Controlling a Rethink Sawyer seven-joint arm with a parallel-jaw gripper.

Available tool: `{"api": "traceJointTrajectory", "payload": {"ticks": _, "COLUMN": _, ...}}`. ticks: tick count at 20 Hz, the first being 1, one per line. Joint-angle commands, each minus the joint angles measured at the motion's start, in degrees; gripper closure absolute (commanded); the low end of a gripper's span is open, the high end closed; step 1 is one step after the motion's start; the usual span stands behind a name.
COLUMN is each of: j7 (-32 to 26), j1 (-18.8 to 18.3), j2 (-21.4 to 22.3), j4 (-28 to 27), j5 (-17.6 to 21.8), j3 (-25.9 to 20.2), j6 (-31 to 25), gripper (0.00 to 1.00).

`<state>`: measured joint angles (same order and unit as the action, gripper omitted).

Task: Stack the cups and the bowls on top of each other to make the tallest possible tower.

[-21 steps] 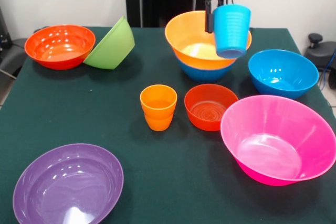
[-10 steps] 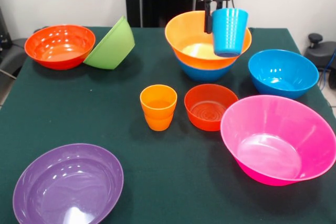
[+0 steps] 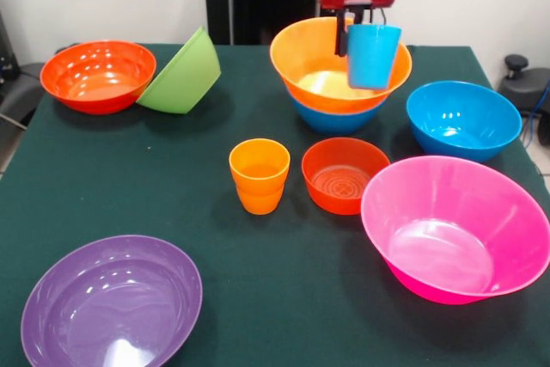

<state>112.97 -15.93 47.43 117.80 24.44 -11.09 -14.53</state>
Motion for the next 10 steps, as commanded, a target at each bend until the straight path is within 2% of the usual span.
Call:
{"api": "traceJointTrajectory", "payload": {"ticks": 1, "j7": -9.29, "j1": -4.43, "j2": -1.17, "j4": 4.91, "j5": 3.30, "j3": -7.42, "j6": -11.30, "gripper": 1.00}}
{"api": "traceJointTrajectory", "payload": {"ticks": 10, "j7": -9.75, "j1": -7.48, "j2": 0.14, "j4": 5.91, "j5": 4.87, "j3": -8.77, "j6": -16.12, "gripper": 1.00}}
